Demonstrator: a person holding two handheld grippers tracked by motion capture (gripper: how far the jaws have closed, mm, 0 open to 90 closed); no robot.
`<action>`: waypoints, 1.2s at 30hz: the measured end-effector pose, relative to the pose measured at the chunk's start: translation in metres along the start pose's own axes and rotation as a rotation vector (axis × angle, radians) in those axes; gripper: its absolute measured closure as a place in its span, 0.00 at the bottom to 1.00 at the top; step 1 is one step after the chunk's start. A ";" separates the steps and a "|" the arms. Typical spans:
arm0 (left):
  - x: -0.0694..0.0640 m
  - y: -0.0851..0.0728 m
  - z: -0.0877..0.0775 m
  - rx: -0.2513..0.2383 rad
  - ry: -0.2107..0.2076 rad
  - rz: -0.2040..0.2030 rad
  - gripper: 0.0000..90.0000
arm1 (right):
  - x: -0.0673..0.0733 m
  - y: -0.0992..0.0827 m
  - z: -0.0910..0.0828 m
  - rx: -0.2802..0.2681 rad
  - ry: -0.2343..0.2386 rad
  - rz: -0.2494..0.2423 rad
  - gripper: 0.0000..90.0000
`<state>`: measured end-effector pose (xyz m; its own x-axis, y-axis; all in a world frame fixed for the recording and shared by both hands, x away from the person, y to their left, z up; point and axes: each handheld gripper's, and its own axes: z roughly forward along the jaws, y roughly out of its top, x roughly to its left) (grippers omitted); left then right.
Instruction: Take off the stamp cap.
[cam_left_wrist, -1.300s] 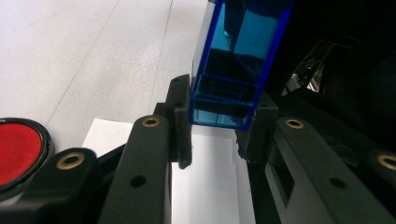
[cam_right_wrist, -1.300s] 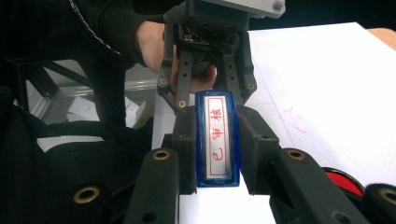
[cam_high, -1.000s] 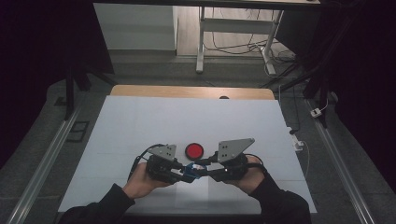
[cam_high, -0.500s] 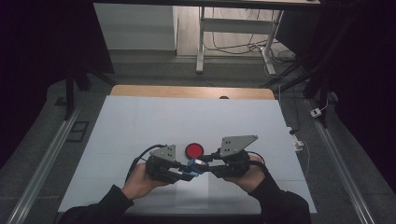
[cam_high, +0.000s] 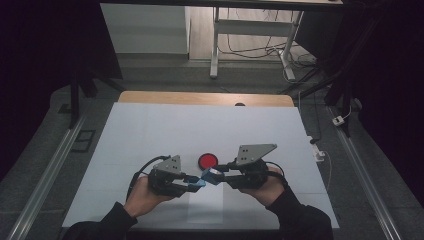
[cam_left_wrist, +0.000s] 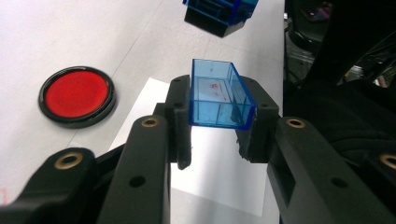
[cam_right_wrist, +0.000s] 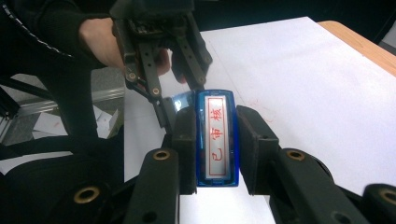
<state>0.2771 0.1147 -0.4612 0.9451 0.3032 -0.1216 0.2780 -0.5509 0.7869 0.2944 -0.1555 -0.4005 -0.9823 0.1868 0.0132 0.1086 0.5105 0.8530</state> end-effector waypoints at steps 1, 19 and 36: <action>-0.001 -0.001 -0.001 0.004 0.010 -0.002 0.76 | 0.000 0.000 0.000 0.001 0.000 0.002 0.78; -0.013 -0.026 -0.033 -0.003 0.125 -0.114 0.76 | -0.004 -0.003 0.000 0.016 -0.026 0.027 0.78; -0.029 -0.052 -0.063 -0.027 0.204 -0.174 0.76 | -0.005 -0.005 0.000 0.033 -0.051 0.037 0.78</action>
<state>0.2244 0.1834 -0.4611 0.8288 0.5432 -0.1341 0.4257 -0.4568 0.7811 0.2989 -0.1587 -0.4048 -0.9687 0.2478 0.0170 0.1501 0.5296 0.8348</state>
